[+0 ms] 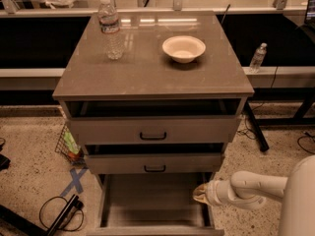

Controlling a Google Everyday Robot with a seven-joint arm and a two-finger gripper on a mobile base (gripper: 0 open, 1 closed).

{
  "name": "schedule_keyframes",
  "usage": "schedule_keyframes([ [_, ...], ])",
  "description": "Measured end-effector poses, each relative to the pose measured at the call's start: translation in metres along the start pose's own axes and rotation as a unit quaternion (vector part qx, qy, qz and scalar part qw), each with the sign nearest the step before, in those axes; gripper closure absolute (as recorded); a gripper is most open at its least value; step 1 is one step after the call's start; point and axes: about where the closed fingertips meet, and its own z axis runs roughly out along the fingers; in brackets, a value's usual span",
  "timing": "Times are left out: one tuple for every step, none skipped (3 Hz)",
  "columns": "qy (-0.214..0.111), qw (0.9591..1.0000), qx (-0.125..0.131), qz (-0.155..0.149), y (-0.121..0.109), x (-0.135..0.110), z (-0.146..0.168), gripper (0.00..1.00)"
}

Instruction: Open bottom drawer

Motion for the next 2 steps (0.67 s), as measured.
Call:
schedule_keyframes([
  [-0.016,0.9997,-0.019,0.000,0.004,-0.001,0.016,1.00],
  [-0.043,0.9961,-0.077,-0.001,0.013,-0.004,0.078,1.00],
])
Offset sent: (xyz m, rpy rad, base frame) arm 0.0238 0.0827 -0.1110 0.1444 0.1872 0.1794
